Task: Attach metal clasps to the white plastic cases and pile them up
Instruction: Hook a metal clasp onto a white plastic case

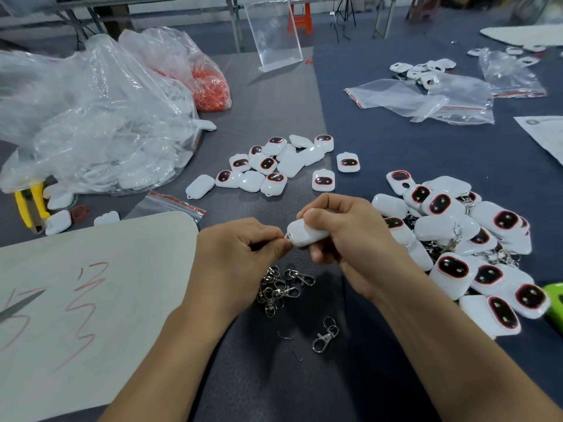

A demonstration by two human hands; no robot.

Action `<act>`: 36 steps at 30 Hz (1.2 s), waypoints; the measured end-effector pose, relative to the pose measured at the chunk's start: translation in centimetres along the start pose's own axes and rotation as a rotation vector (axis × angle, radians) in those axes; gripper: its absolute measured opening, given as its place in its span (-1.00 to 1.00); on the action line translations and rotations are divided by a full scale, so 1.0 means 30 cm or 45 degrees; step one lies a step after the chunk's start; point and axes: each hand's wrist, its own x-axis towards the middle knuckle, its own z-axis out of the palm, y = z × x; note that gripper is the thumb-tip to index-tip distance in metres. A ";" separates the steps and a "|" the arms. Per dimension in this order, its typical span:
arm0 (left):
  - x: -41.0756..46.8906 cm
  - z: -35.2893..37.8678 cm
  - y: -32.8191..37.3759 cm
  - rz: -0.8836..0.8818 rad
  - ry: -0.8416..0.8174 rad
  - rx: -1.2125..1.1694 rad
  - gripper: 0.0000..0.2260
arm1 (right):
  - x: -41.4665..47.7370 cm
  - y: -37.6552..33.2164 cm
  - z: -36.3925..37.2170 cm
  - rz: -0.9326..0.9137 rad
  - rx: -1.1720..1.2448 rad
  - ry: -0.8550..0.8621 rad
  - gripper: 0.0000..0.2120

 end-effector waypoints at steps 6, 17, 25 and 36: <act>0.010 0.005 0.000 -0.173 0.128 -0.231 -0.87 | 0.007 0.002 0.012 0.102 0.210 -0.039 -0.84; 0.007 0.033 -0.002 -0.053 0.043 -0.019 -0.98 | -0.002 0.009 0.010 -0.249 -0.117 0.092 -0.78; 0.005 0.033 -0.007 -0.140 0.084 -0.130 -0.88 | 0.003 0.014 0.042 -0.163 0.019 0.166 -0.82; -0.007 0.039 0.016 -0.085 0.055 -0.183 -0.92 | 0.011 0.020 0.028 0.079 0.299 0.107 -0.82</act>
